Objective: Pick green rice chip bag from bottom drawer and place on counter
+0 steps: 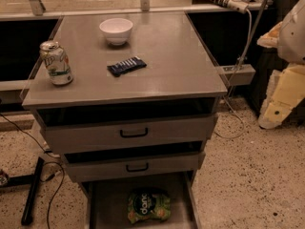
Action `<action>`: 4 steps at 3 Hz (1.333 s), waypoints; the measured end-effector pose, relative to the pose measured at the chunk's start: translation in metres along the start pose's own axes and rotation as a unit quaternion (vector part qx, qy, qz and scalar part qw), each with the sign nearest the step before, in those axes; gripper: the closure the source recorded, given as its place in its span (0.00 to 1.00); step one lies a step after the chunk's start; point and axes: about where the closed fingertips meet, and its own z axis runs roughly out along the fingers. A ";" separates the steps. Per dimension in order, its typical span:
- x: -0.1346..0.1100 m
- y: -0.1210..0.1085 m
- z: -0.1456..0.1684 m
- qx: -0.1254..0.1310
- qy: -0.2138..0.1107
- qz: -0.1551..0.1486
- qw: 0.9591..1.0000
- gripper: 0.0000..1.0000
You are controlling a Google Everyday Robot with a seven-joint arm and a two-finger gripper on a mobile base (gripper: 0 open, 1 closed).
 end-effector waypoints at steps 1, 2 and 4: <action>0.000 0.000 0.000 0.001 0.000 0.000 1.000 0.00; 0.003 0.005 0.028 -0.015 -0.011 0.004 1.000 0.00; 0.017 0.041 0.109 -0.026 -0.066 -0.027 0.997 0.00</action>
Offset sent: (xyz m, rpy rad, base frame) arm 0.0092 0.0044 -0.0819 0.0800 0.0859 0.0145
